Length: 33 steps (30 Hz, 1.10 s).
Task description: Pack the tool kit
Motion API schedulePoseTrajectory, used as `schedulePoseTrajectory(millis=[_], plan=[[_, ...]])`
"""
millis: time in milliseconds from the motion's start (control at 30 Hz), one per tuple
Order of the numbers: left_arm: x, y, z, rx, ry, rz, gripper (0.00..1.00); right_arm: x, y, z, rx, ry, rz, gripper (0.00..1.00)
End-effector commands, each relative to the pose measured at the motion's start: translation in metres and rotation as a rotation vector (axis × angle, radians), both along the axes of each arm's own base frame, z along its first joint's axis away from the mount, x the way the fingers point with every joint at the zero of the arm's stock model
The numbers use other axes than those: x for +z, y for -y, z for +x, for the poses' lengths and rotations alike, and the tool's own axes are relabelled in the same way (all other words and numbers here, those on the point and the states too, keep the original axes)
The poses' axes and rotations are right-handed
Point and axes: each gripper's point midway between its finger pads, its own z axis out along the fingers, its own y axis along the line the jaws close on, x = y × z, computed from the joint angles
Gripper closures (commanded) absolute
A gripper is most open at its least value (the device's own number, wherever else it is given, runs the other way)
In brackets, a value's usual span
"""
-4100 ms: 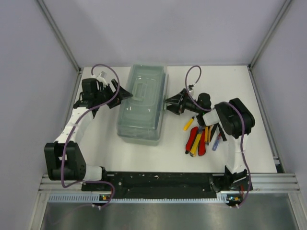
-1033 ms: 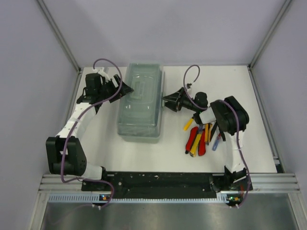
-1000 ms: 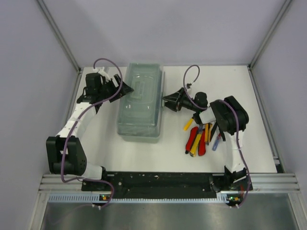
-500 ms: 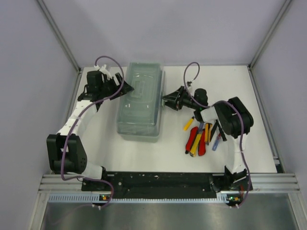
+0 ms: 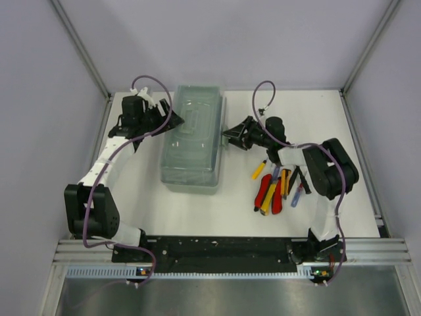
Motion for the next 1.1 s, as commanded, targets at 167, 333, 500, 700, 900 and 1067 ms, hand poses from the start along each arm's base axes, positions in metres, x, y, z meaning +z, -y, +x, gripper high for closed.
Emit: schedulePoseTrajectory(millis=[167,333,500,700,900,1067], plan=[[-0.073,0.036,-0.060,-0.069,-0.379,0.005,0.22,0.042,-0.038,-0.031,0.086,0.188,0.057,0.73],[-0.079,0.025,-0.057,0.006,-0.413,0.025,0.23,0.053,-0.025,-0.031,0.059,0.186,0.219,0.72],[-0.083,0.011,-0.057,0.076,-0.440,0.051,0.24,0.053,-0.011,-0.028,0.012,0.167,0.288,0.70],[-0.082,0.002,-0.053,0.118,-0.439,0.054,0.24,0.040,0.004,-0.029,-0.043,0.128,0.315,0.46],[-0.079,0.000,-0.050,0.125,-0.432,0.051,0.24,0.020,0.031,-0.029,-0.147,0.092,0.318,0.17],[-0.072,0.000,-0.047,0.114,-0.413,0.055,0.24,0.013,0.049,-0.027,-0.211,0.082,0.265,0.01]])
